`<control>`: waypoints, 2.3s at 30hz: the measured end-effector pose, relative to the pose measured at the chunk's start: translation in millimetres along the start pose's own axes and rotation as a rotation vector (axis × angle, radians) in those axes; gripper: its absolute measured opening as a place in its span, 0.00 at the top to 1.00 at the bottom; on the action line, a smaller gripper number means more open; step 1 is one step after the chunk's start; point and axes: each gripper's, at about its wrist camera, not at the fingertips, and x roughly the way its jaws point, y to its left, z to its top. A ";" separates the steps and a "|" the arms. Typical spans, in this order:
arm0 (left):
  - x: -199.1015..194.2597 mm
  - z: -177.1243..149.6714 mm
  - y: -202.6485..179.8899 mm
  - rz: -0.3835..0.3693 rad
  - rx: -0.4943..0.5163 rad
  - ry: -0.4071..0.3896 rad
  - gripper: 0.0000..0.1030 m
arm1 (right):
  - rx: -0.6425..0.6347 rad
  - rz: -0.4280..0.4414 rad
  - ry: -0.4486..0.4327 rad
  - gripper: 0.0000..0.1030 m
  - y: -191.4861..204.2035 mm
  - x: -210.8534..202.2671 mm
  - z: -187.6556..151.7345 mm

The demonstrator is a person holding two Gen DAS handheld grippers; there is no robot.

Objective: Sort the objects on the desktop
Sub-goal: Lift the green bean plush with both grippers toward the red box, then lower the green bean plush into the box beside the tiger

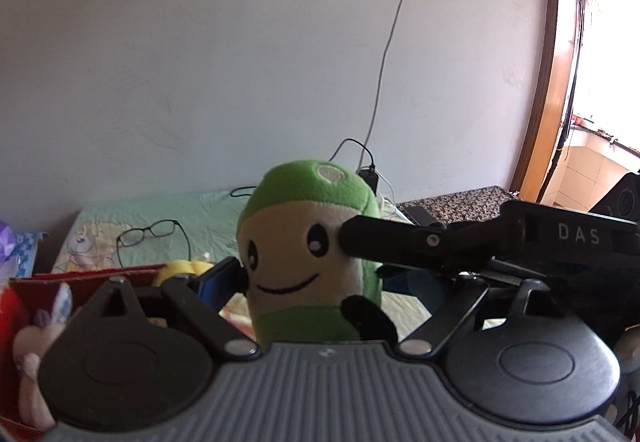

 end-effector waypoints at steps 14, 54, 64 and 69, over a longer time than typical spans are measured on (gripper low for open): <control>-5.9 -38.3 158.5 -0.124 -0.204 0.095 0.08 | -0.103 -0.167 0.062 0.51 51.9 128.9 -61.4; -5.4 -62.4 211.4 -0.119 -0.127 0.198 0.04 | -0.092 -0.410 0.000 0.61 33.2 177.7 -116.8; -18.9 -57.3 213.4 -0.040 -0.129 0.195 0.04 | -0.058 -0.394 -0.004 0.54 37.2 166.5 -108.0; -22.0 -53.4 205.6 0.024 -0.114 0.198 0.04 | -0.096 -0.426 -0.021 0.53 43.2 152.1 -103.3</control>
